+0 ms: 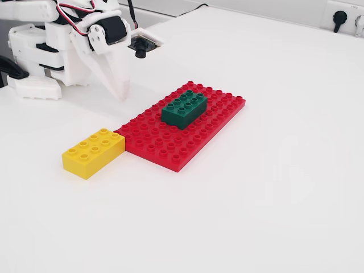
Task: Put yellow lego brick onto the green one
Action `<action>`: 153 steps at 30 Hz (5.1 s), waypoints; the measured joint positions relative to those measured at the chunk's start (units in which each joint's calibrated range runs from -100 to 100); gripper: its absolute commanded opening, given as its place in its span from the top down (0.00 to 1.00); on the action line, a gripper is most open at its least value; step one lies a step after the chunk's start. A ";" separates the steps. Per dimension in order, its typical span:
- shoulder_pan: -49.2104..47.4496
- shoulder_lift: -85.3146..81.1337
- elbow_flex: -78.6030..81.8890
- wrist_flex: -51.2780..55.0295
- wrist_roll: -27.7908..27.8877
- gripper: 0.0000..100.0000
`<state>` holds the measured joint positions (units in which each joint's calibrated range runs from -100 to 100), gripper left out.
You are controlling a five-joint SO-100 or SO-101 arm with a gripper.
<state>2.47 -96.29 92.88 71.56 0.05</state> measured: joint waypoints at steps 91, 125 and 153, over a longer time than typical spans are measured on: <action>21.89 79.02 -43.82 -11.93 23.45 0.72; 25.06 97.43 -58.25 -7.43 21.32 0.79; 25.06 97.43 -54.64 -10.89 22.20 0.88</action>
<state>27.53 1.14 38.23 60.67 22.26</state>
